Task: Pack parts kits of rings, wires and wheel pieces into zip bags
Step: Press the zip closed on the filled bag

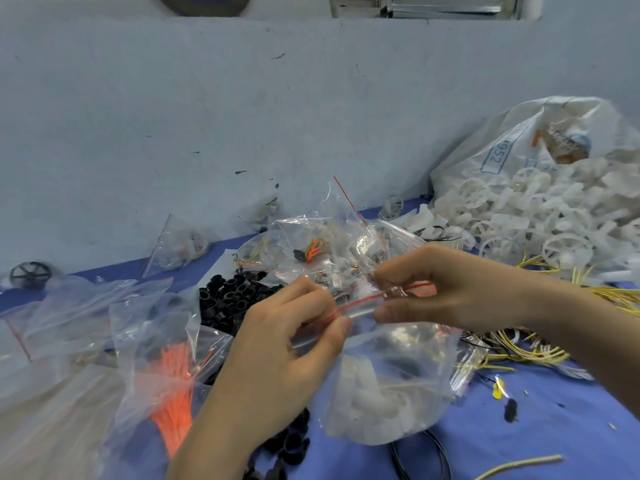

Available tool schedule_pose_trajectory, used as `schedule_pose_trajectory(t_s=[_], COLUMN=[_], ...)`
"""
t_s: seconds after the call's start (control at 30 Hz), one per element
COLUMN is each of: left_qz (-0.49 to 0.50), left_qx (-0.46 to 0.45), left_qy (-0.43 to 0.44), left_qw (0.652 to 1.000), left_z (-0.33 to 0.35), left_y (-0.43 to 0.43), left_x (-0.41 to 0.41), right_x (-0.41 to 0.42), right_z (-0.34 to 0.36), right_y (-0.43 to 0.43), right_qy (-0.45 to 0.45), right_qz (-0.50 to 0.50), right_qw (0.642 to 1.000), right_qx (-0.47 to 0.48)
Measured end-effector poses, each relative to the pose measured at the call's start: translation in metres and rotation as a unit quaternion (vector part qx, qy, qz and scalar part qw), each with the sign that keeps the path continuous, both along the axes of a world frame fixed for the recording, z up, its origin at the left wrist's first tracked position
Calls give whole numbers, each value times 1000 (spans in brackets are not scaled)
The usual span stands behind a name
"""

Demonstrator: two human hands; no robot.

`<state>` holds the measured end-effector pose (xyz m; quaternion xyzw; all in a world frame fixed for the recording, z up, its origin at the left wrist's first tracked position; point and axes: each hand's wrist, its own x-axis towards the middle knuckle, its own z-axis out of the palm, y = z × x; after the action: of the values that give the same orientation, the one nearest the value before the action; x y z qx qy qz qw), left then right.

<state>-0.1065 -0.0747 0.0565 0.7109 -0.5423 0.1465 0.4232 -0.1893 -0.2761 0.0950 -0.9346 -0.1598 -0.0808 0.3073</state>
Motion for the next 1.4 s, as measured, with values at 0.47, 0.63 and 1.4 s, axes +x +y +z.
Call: schedule_pose_trajectory(t_s=[0.47,0.63,1.4], left_qz=[25,37,10], left_qx=[10,12,54], left_qy=[6,8,137], left_qw=[1000,999,989], left_z=[-1,-1,0], left_y=[4,7,17], left_x=[4,8,7], right_x=[-5,-8,-3], right_z=[-3,-4,-3], right_y=[-10,-16,24], right_qy=[-11,-6,24], right_qz=[-31,-41,21], right_qw=[996,988,985], right_qx=[88,149,167])
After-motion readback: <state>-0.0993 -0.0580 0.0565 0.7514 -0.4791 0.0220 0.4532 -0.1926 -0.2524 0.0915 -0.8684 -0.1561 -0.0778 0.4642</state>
